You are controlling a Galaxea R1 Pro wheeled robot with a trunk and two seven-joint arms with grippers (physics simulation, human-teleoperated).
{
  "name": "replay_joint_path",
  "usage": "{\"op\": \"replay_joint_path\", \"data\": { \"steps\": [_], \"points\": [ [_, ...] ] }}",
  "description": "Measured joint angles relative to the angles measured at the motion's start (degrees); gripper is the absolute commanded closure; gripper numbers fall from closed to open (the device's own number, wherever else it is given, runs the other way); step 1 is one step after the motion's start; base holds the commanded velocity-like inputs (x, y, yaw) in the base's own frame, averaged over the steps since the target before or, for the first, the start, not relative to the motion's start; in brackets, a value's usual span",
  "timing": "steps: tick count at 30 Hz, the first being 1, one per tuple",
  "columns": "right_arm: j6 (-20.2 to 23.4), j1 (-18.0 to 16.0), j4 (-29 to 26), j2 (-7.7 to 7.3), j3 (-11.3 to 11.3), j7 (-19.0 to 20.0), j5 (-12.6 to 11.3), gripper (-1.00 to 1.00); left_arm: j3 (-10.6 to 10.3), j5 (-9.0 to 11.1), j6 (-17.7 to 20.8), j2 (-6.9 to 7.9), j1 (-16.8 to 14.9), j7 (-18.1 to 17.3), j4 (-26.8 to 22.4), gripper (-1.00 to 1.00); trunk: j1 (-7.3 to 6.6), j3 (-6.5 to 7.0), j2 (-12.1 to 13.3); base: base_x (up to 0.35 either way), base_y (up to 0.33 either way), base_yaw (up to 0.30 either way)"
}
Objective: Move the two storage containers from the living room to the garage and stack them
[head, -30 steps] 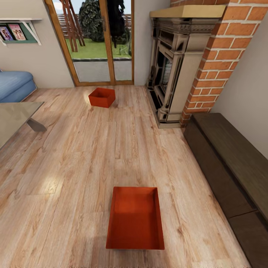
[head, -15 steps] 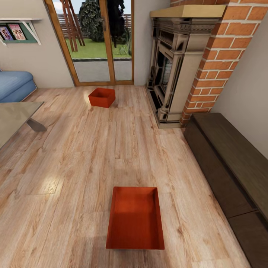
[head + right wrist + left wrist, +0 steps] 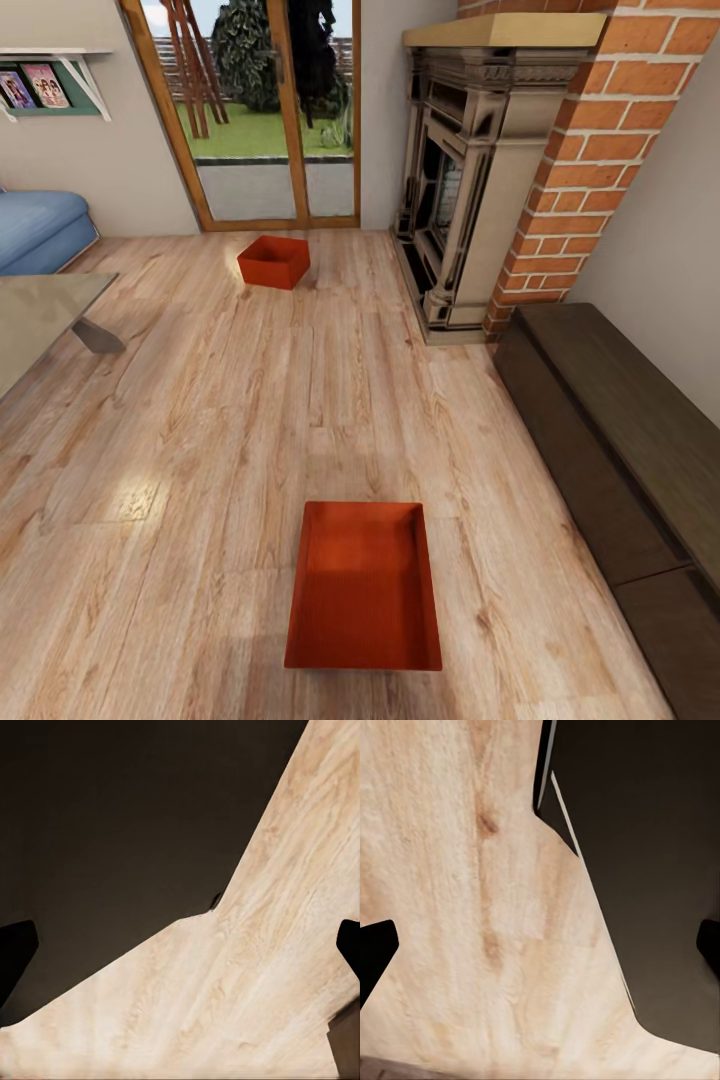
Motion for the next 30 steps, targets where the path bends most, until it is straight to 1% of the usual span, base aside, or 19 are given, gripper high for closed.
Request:
{"op": "replay_joint_path", "data": {
  "steps": [9,11,15,18,20,25,26,27,28,29,30],
  "points": [
    [-0.3,2.9,-0.2,0.08,0.2,-0.7,-2.9,-1.0,-0.1,-0.2,0.0,-0.14,2.9,0.1,-2.4,-1.0,0.0,0.0,0.0,0.0,0.0,0.0],
    [-0.3,3.6,-0.5,0.02,0.4,-0.7,-2.9,-1.0,-0.2,-0.3,0.0,-0.11,3.6,0.0,-3.0,-1.0,0.0,0.0,0.0,0.0,0.0,0.0],
    [-0.4,3.3,-1.7,-0.55,0.6,-0.6,-2.9,-1.0,-0.3,-0.4,1.0,0.2,3.7,-0.1,-4.3,-1.0,0.0,0.0,0.0,0.0,0.0,0.0],
    [0.2,3.2,-2.6,-0.98,0.7,-1.0,-2.8,-1.0,-0.2,-0.6,1.9,0.73,3.7,-0.1,-5.3,-1.0,0.0,0.0,0.0,0.0,0.0,0.0],
    [0.8,3.1,-3.3,-1.6,0.7,-1.6,-2.8,-1.0,-0.3,-0.7,2.6,0.95,3.7,-0.1,-5.9,-1.0,0.0,0.0,0.0,0.0,0.0,0.0],
    [2.4,1.5,-4.9,-3.15,0.5,-3.2,-2.8,-1.0,-0.2,-1.0,4.2,1.13,3.6,0.2,-7.5,-1.0,0.0,0.01,0.0,0.0,0.0,0.0],
    [11.5,0.3,-9.2,-3.25,0.3,-9.8,-2.9,-1.0,-0.3,-1.2,22.9,1.07,3.0,0.3,-13.3,-1.0,0.0,0.0,0.0,0.0,0.0,0.0],
    [12.9,-1.1,-17.0,-3.28,0.3,-11.6,-2.9,-1.0,-0.3,-1.3,32.5,0.99,1.6,0.3,-21.1,-1.0,0.0,0.01,0.0,0.0,0.0,0.0],
    [14.0,-4.6,-28.1,-3.26,0.2,-14.1,-3.4,-1.0,-0.3,-1.5,35.1,0.73,-0.7,0.5,-34.9,-1.0,0.0,0.0,0.0,0.0,0.0,0.0],
    [14.3,-8.9,-39.0,-3.22,0.3,-14.6,-3.6,-1.0,-0.3,-1.9,35.5,0.53,-6.6,0.9,-49.5,-1.0,0.01,0.03,0.0,0.0,0.0,0.0],
    [14.5,-10.4,-41.5,-3.24,0.3,-15.0,-4.3,-1.0,-0.3,-2.5,35.7,0.38,-11.3,1.5,-57.2,-1.0,0.0,0.04,0.0,0.0,0.0,0.0]
  ]
}}
